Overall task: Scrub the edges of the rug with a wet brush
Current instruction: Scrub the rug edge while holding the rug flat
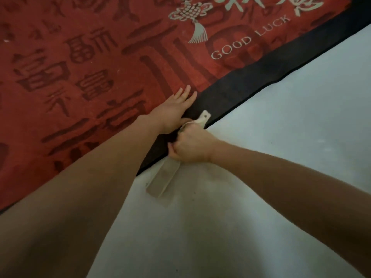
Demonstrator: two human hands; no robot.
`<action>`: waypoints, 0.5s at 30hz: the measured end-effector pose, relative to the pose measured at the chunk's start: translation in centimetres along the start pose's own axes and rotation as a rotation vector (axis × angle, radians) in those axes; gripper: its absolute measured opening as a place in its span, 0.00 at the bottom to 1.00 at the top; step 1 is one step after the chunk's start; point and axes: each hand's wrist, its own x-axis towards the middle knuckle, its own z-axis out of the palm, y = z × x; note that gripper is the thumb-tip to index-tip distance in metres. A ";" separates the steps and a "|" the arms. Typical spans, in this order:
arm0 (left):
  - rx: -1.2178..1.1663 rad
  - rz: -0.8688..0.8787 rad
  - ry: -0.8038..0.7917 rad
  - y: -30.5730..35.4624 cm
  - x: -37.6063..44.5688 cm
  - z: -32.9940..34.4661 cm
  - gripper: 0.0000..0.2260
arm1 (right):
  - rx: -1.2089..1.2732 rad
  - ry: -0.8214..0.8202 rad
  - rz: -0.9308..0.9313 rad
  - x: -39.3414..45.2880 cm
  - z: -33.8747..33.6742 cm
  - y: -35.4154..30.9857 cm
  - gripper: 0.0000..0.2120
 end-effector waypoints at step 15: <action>-0.116 -0.364 -0.008 -4.9 -7.8 1.4 0.48 | -0.199 -0.078 0.194 1.1 -4.4 4.4 0.24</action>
